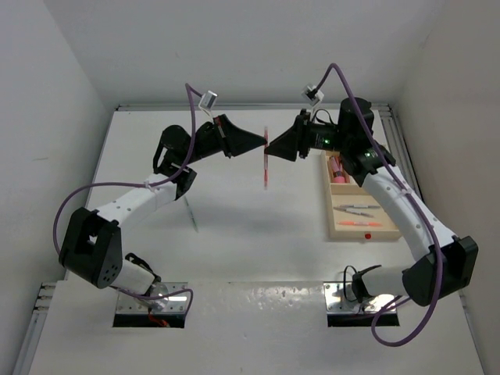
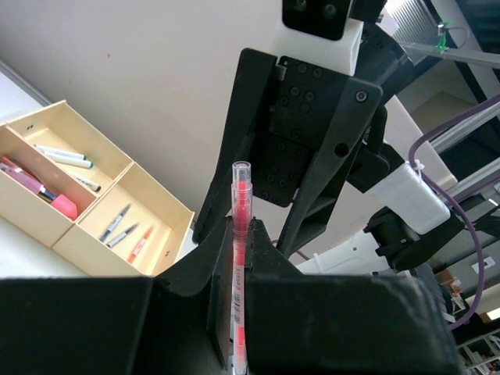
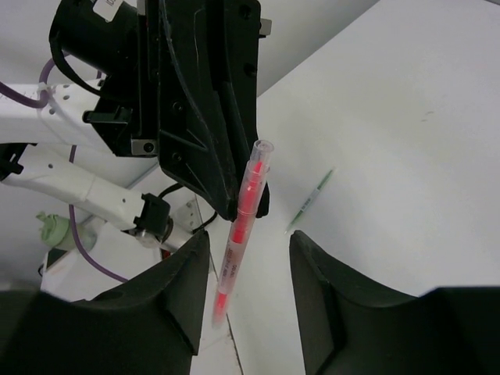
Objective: Sort the stationery into containers
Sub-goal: Pass the stationery from the left arm to the right, then place the stationery into the container
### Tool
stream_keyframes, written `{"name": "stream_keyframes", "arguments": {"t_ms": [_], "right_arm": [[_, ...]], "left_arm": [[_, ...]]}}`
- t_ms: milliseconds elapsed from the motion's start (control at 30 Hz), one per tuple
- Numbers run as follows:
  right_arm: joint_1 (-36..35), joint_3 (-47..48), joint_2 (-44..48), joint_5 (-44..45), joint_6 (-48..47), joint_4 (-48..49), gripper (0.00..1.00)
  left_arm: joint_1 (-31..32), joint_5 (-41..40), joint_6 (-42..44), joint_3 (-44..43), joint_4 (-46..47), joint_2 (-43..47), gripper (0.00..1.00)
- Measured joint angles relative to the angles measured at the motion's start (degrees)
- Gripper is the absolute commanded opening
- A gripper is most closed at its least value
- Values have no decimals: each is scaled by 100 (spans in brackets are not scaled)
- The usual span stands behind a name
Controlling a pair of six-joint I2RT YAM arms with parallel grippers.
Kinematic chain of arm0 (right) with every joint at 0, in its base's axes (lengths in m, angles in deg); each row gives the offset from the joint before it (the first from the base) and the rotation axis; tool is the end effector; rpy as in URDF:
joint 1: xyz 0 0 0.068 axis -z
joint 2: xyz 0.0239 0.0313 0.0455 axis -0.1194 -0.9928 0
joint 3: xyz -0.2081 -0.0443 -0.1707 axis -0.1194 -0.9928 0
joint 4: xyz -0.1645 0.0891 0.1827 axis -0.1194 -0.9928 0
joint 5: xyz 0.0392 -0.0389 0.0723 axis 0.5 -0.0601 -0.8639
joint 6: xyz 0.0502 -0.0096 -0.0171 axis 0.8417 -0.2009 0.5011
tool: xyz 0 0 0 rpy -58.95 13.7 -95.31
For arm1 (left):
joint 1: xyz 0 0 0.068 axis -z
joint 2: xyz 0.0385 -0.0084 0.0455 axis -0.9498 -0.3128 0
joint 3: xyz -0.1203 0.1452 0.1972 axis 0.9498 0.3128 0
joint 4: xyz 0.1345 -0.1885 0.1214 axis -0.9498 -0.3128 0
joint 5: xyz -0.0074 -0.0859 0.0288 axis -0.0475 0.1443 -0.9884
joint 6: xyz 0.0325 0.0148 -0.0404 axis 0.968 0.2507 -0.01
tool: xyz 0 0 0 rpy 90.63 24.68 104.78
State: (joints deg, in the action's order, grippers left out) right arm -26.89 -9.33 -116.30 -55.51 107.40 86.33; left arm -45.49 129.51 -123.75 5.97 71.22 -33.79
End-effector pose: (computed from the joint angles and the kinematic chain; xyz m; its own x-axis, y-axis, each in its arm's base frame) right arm 0.2743 0.1289 0.3894 -0.5928 0.1269 -0.7953 -0.7316 0.3280 0.5977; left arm 0.2793 -0.1651 0.3655 -0.6850 -0.4102 -0.6021 0.6644 -0.0127 -0.7472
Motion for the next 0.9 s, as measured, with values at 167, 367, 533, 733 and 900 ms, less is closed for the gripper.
{"name": "stream_keyframes", "arguments": {"t_ms": [167,367,533,733,900], "right_arm": [[-87,0,-66,11,-24,-28,36],[-127,0,-94,-20,-50,-20,11],[-144,17,-94,-13,-168,-133,0],[153,531,-76,4,-2291,-1880,0],[741,651,304,758,-5845,-4083,0]], "left_arm": [[4,-4,-63,9,68,0,0],[7,-35,-83,39,87,2,0],[4,-44,-22,57,74,2,98],[-442,225,1176,-415,-1589,-15,100],[-1165,494,3613,-1921,-4227,-437,100]]}}
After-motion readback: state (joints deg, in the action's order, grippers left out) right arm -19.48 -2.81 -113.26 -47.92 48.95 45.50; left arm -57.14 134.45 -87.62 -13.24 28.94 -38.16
